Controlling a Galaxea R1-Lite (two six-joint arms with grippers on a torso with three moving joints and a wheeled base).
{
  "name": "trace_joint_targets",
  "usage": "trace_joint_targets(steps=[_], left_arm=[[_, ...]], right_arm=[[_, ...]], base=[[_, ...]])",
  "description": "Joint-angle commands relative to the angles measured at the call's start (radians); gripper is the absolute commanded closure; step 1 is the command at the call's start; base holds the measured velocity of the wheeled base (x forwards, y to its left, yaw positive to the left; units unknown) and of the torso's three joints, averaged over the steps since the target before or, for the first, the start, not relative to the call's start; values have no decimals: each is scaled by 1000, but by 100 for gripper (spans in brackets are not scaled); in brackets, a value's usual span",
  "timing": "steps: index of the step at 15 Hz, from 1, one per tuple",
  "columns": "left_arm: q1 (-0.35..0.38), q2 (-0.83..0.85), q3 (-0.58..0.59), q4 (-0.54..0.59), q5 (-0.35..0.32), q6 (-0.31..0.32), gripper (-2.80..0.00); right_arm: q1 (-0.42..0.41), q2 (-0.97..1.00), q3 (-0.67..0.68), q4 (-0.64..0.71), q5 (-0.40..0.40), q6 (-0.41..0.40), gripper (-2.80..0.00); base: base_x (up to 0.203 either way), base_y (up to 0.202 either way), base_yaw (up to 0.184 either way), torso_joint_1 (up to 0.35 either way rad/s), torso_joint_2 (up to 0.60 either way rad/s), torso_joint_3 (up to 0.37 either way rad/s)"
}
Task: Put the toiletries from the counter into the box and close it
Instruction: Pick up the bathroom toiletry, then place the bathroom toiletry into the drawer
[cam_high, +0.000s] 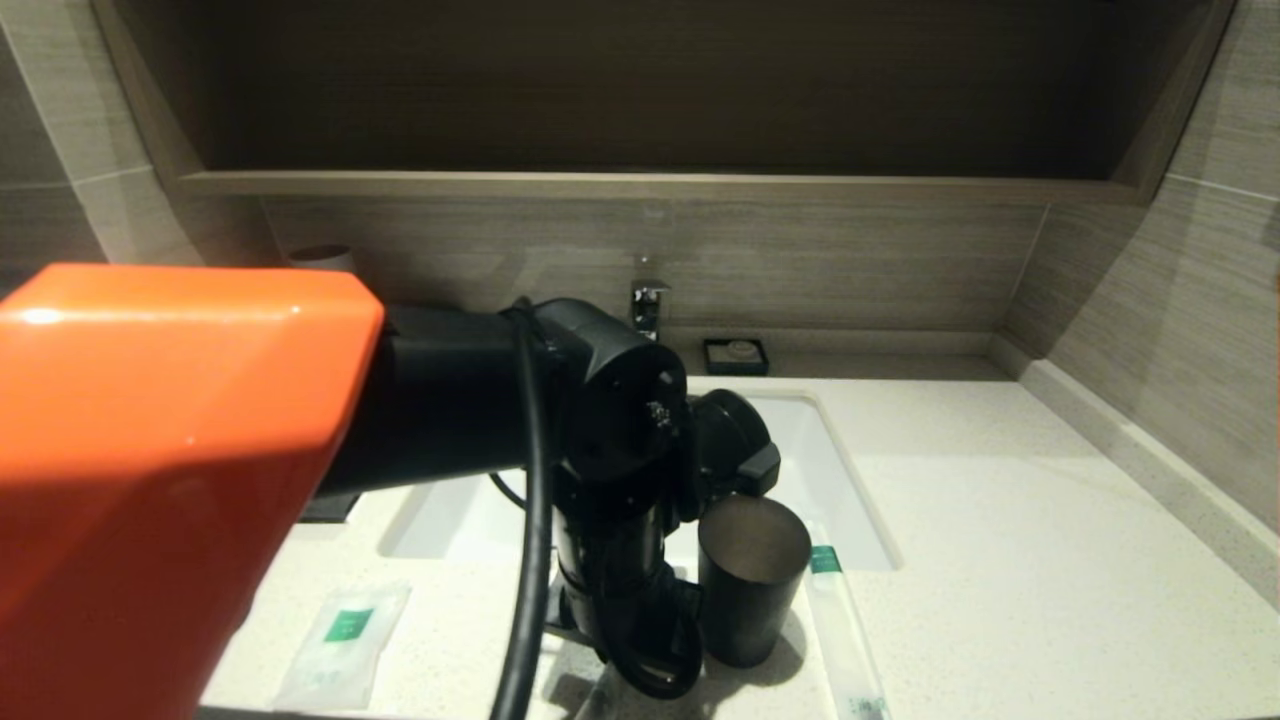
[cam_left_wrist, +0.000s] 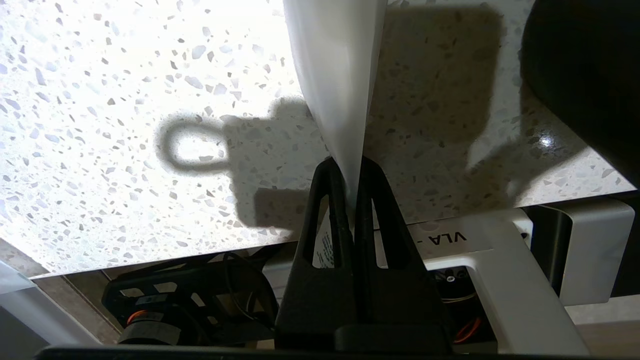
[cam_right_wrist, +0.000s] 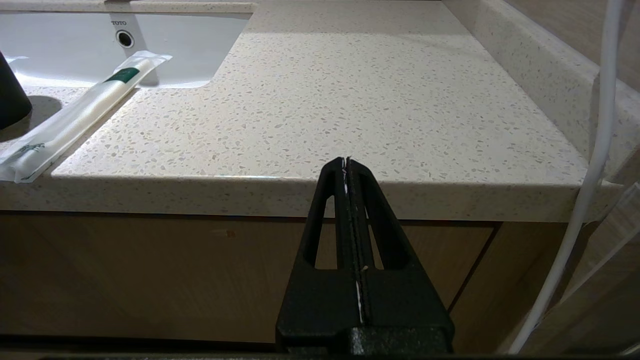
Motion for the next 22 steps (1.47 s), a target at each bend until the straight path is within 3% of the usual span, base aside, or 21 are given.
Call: trace_joint_targets(steps=[1,3,10,15,22], left_arm=[[6,-9,-1,7,2,-12,0],[7,-18,-5,10,4,-19,0],[121,-70,-7,21,12,-6,0],[248,-90,-20,19,14,27,0],[508,-159,-87,46,16,215,0]], right_arm=[[0,0,0,0,0,-1,0],[0,0,0,0,0,-1,0],[0,0,0,0,0,-1,0],[0,0,0,0,0,-1,0],[0,0,0,0,0,-1,0]], base=[[0,0,0,0,0,0],[0,0,0,0,0,0],[0,0,0,0,0,0],[0,0,0,0,0,0],[0,0,0,0,0,0]])
